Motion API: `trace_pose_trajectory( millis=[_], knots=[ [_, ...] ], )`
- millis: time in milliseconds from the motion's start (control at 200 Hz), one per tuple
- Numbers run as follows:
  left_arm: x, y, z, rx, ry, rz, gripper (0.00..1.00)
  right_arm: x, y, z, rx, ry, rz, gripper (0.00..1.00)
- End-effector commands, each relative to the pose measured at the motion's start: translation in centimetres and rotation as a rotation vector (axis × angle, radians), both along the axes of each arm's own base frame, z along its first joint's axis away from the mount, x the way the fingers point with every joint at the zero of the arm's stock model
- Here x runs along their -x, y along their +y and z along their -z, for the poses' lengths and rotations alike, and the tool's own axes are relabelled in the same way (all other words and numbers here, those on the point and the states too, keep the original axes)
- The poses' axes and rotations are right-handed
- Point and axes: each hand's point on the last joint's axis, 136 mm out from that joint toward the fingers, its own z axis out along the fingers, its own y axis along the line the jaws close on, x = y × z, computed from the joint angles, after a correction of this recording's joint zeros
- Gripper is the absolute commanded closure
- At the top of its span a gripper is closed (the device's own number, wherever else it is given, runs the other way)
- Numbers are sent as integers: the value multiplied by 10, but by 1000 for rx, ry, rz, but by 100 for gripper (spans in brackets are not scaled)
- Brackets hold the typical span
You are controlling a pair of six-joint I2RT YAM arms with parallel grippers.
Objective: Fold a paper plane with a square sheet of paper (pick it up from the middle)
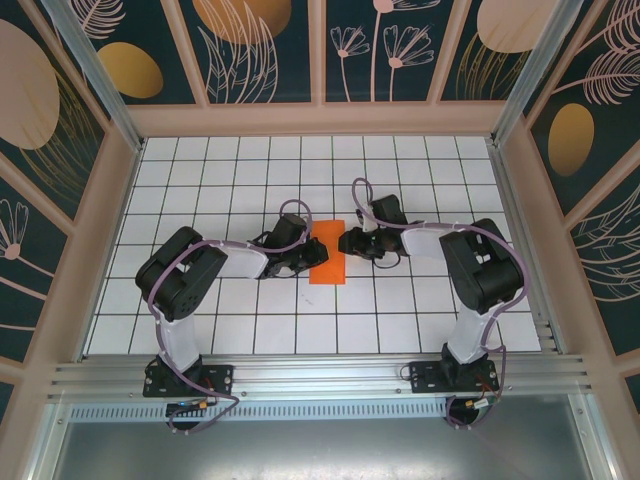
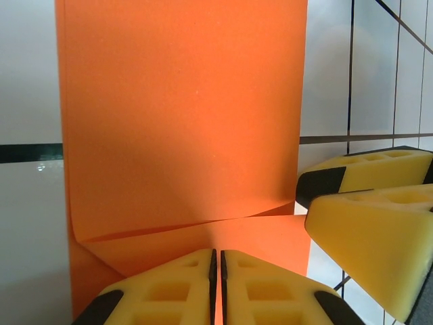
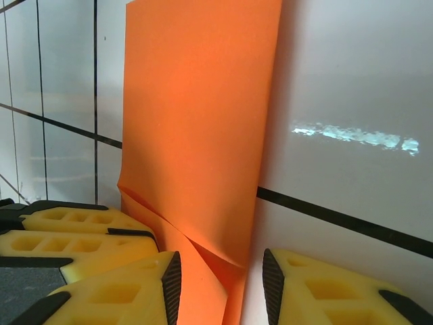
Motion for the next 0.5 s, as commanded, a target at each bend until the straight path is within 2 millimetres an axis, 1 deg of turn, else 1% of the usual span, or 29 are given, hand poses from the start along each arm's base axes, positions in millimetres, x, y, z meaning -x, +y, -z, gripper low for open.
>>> trace_pose_trajectory(
  millis=[0,110,360,495],
  knots=[
    [4,-2,4,-8,6,29,85,-2,14,-4,-49,-1,-26,61],
    [4,-2,3,-6,4,30,85,-3,15,-5,-60,8,-13,62],
    [4,-2,3,-4,4,31,85,-2,10,0,-39,43,37,67],
    [4,-2,1,-3,1,30,84,-2,10,-4,-51,36,34,67]
  ],
)
